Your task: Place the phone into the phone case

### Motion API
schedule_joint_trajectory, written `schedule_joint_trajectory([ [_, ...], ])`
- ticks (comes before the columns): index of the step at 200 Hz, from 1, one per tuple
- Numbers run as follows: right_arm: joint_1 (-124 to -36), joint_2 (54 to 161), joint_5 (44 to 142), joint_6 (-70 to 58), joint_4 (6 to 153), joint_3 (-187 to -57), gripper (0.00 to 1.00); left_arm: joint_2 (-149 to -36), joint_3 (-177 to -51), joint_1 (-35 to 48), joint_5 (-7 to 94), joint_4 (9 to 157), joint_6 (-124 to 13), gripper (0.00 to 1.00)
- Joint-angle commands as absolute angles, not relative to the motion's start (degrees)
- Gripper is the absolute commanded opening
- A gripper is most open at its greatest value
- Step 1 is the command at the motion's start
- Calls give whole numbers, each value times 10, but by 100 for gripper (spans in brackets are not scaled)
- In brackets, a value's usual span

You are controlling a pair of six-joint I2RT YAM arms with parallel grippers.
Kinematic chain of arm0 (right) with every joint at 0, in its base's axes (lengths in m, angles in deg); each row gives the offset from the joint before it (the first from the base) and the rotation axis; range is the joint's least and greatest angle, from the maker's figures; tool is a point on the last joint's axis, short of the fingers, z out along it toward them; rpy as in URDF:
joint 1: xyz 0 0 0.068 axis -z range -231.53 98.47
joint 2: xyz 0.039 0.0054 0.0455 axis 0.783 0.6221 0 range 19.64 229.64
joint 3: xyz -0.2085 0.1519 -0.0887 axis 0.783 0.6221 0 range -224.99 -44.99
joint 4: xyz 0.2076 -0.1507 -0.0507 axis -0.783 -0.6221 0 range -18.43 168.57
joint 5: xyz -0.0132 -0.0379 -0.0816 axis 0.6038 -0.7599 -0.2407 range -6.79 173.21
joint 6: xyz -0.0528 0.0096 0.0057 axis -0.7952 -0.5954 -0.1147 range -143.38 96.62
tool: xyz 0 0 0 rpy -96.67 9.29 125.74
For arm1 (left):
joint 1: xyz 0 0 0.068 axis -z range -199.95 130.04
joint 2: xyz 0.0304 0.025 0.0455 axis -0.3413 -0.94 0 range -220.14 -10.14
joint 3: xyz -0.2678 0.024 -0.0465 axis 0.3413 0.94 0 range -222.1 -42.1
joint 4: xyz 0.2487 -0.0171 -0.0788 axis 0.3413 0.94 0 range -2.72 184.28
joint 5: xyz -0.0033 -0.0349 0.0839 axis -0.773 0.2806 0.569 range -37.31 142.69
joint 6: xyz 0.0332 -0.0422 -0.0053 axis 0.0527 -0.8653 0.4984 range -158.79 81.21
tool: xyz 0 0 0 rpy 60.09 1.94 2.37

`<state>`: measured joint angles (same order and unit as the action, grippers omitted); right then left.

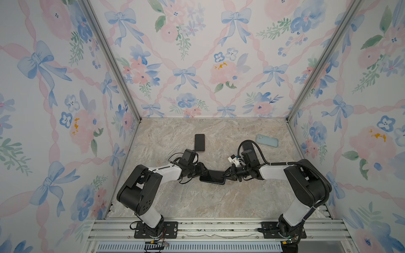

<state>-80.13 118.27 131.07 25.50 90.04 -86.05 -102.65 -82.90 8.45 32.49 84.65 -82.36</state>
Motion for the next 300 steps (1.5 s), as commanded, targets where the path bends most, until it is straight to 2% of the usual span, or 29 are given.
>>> schedule_joint_trajectory([
  [1, -835, 1188, 1208, 261, 792, -863, 16, -1017, -809, 97, 229, 854, -817, 48],
  [35, -836, 1162, 1192, 253, 763, -870, 28, -1018, -806, 86, 232, 862, -804, 49],
  [98, -840, 1117, 1167, 241, 710, -891, 39, -1005, -797, 77, 246, 878, -791, 49],
  [139, -847, 1087, 1142, 226, 663, -905, 53, -995, -787, 76, 254, 887, -786, 50],
  [166, -852, 1078, 1128, 220, 643, -911, 57, -983, -778, 75, 261, 895, -784, 51],
  [195, -860, 1069, 1107, 204, 608, -927, 58, -969, -772, 75, 260, 907, -784, 51],
  [229, -886, 1044, 1040, 169, 533, -937, 57, -938, -753, 76, 260, 927, -785, 52],
  [268, -930, 1031, 971, 190, 504, -923, 49, -947, -752, 82, 270, 935, -779, 44],
  [300, -943, 1032, 967, 228, 549, -899, 45, -970, -763, 83, 280, 935, -770, 36],
])
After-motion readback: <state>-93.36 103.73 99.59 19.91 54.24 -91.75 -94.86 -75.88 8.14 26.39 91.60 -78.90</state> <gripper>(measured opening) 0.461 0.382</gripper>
